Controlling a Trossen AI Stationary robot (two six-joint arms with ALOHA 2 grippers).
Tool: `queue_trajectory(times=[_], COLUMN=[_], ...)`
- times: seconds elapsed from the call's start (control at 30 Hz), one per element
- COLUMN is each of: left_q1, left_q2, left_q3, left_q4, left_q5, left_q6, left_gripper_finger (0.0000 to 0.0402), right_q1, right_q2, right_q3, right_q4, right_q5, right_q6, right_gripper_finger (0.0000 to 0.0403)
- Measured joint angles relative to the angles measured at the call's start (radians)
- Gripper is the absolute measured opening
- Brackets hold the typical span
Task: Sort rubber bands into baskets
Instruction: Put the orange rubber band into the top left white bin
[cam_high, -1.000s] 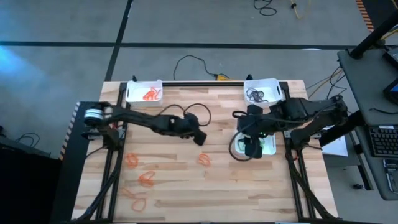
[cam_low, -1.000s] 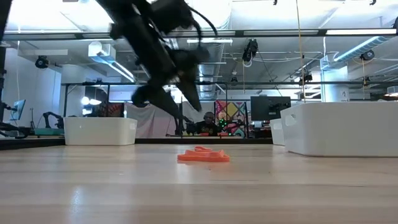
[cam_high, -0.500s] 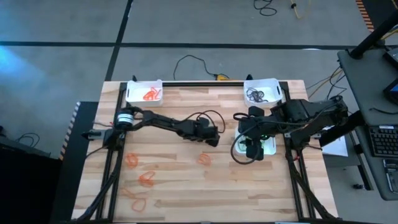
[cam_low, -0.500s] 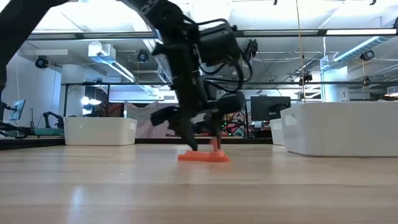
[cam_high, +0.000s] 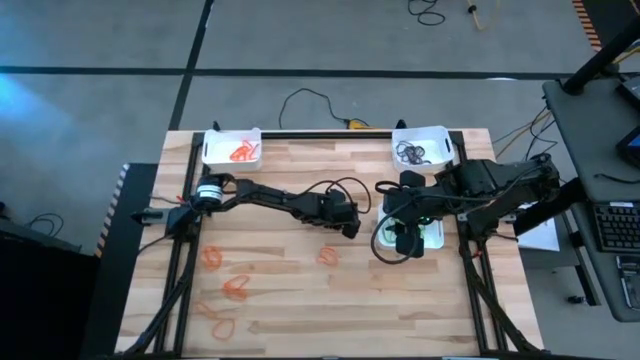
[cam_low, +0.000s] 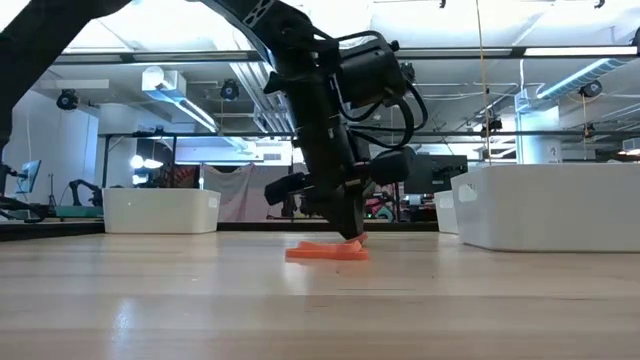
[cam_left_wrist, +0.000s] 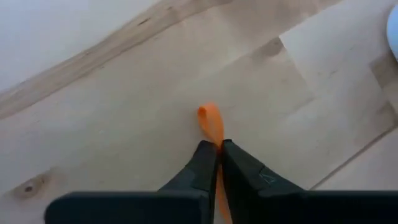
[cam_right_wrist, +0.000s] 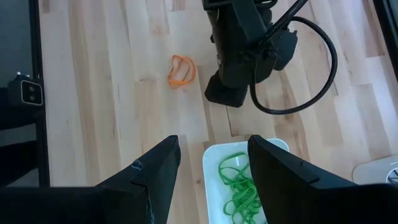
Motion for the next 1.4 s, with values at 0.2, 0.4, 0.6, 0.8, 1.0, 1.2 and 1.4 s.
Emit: queue_trajectory(times=[0.2,0.4,0.6,0.8,1.0,1.2,1.4], left_q1=[-0.002,0.038,0.185,0.442,0.679,0.853,0.889], left_q2=[-0.069,-0.254,-0.511,-0.724,-0.815,-0.718,-0.63], left_q3=[-0.006,-0.069,-0.232,-0.458,-0.591,-0.611,-0.6], left_q4=[-0.096,-0.178,-0.239,-0.25,-0.073,-0.003,-0.001], left_q5=[-0.022,-0.115,-0.189,-0.235,-0.183,-0.092,-0.052], left_q6=[0.067,0.147,0.222,0.268,0.407,0.479,0.514], left_gripper_finger=[0.0001,0.0,0.0,0.0,0.0,0.0,0.0001], right_q1=[0.0,-0.011,-0.058,-0.112,-0.175,-0.225,-0.245], right_q2=[0.0,0.0,0.0,0.0,0.0,0.001,0.001], right_q3=[0.0,0.0,0.001,0.005,0.005,0.005,0.005], right_q4=[0.0,0.005,0.041,0.086,0.183,0.237,0.236], right_q5=[0.0,0.0,0.001,0.0,0.0,-0.001,-0.002], right_q6=[-0.002,-0.034,-0.045,-0.054,-0.066,-0.072,-0.053], right_gripper_finger=[0.0185,0.0185,0.0185,0.0185,0.0185,0.0185,0.0185])
